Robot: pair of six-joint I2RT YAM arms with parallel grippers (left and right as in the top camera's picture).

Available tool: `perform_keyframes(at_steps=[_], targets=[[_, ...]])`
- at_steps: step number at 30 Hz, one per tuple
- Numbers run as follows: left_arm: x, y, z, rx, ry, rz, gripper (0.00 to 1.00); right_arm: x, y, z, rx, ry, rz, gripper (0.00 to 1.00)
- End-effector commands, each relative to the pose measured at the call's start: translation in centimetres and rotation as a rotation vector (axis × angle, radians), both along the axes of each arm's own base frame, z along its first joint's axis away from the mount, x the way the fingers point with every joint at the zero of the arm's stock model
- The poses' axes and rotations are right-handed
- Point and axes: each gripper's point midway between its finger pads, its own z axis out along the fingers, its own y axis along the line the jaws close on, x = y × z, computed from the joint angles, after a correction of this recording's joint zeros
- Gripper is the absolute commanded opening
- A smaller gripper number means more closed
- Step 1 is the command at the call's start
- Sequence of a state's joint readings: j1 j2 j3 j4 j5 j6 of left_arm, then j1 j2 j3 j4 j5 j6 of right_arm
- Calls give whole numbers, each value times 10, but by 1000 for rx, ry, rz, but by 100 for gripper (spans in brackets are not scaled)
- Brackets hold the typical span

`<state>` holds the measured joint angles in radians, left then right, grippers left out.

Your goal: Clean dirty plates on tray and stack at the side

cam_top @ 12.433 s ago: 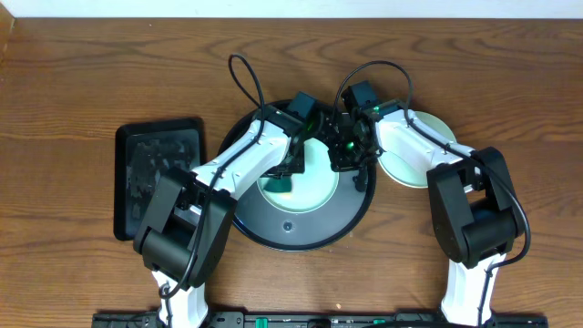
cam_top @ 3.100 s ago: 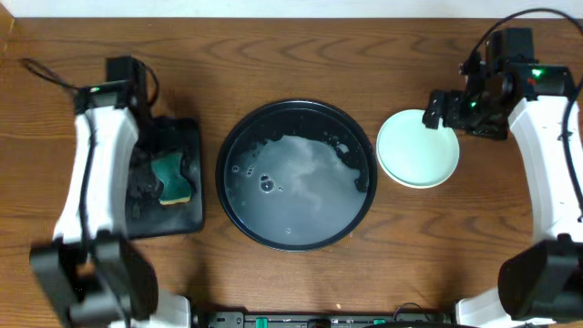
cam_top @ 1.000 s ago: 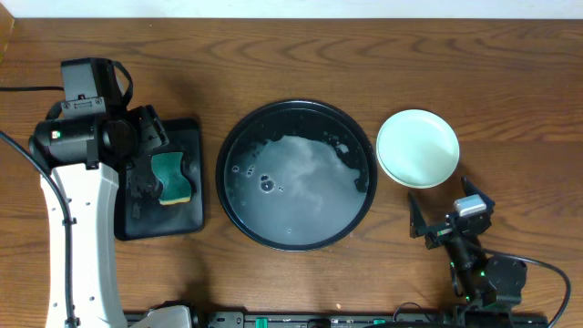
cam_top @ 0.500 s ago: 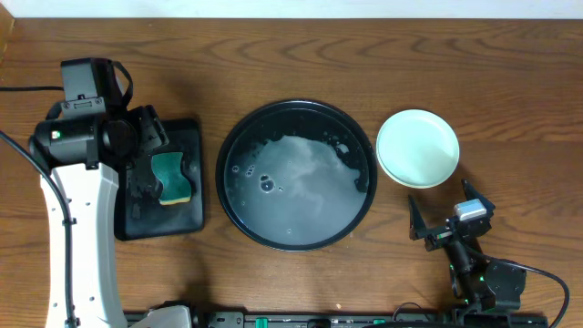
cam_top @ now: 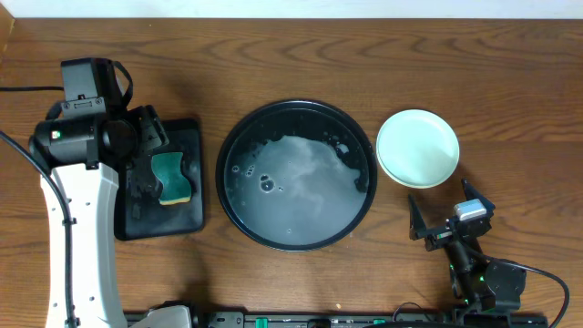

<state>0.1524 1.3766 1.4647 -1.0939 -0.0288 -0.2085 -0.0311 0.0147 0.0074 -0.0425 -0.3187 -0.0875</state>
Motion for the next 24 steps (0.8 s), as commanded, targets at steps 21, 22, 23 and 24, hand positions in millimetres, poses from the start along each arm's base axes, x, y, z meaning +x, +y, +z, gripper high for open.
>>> perform_keyframes(at_steps=[21,22,23,24], targets=[[21,-30,30,32,-379,-173,75,-1,1,0,7,0,3,99],[20,-39,32,46,-434,-232,75,-1,1,0,7,0,3,99],[19,-46,32,60,-479,-283,75,-1,1,0,7,0,3,99],[15,-54,32,78,-529,-342,75,-1,1,0,7,0,3,99]])
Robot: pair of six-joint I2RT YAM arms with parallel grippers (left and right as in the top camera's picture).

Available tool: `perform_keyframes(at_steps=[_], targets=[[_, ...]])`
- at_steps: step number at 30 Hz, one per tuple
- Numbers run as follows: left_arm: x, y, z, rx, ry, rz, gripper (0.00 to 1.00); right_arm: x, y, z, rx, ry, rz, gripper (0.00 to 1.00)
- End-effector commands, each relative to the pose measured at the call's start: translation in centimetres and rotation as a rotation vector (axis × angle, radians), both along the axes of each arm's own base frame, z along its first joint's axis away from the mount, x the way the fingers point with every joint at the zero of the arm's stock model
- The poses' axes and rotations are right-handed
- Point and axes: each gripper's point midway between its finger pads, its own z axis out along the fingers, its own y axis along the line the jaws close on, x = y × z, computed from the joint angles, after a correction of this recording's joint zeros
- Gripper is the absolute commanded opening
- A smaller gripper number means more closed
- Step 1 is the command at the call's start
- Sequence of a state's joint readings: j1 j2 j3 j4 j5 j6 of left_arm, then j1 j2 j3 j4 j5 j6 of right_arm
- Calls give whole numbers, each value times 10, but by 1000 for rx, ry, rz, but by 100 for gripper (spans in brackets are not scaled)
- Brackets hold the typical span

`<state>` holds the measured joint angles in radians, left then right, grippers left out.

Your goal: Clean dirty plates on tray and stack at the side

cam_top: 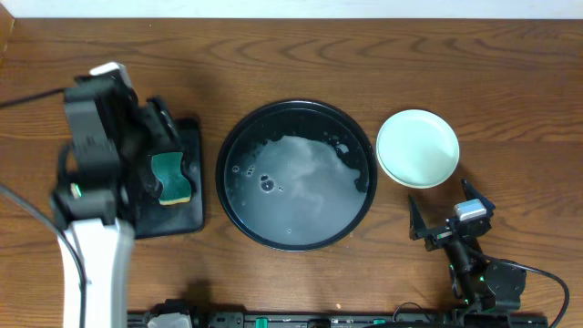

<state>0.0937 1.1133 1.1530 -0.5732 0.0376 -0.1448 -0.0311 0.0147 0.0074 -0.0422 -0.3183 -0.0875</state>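
A pale green plate (418, 148) sits alone on the table, right of the round black tray (239, 137), which holds soapy water and foam. No other plate shows. A green and yellow sponge (173, 178) lies on a small black rectangular tray (187, 219) at the left. My left gripper (151, 155) hangs over that small tray at the sponge's left edge, its fingers apart, largely hidden under the arm's own body. My right gripper (444, 208) rests open near the front right, below the plate, holding nothing.
The left arm's white link (91, 264) runs down the left side to the table's front edge. A cable trails from the right arm's base at the front right. Bare wood lies behind the trays.
The left arm's upper body has shifted and now covers more of the small tray's left side. The sponge, plate, round tray and right arm stand where they were.
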Motion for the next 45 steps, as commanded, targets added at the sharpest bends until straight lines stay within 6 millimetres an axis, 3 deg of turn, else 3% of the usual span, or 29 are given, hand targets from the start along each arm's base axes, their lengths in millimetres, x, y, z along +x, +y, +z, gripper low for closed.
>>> perform_keyframes(at_steps=[1,4,14,20,29,36,45], targets=[[-19,-34,-12,97,-111,-230,75,-1,1,0,7,0,4,99],[-36,-44,-23,163,-225,-297,75,-1,1,0,7,0,4,99],[-84,-42,-85,247,-441,-275,75,-1,1,0,7,0,4,99],[-93,-39,-117,271,-460,-254,75,-1,1,0,7,0,4,99],[-99,-40,-147,262,-424,-264,75,-1,1,0,7,0,4,99],[-100,-41,-135,274,-478,-255,75,-1,1,0,7,0,4,99],[-100,-41,-138,271,-462,-257,75,-1,1,0,7,0,4,99]])
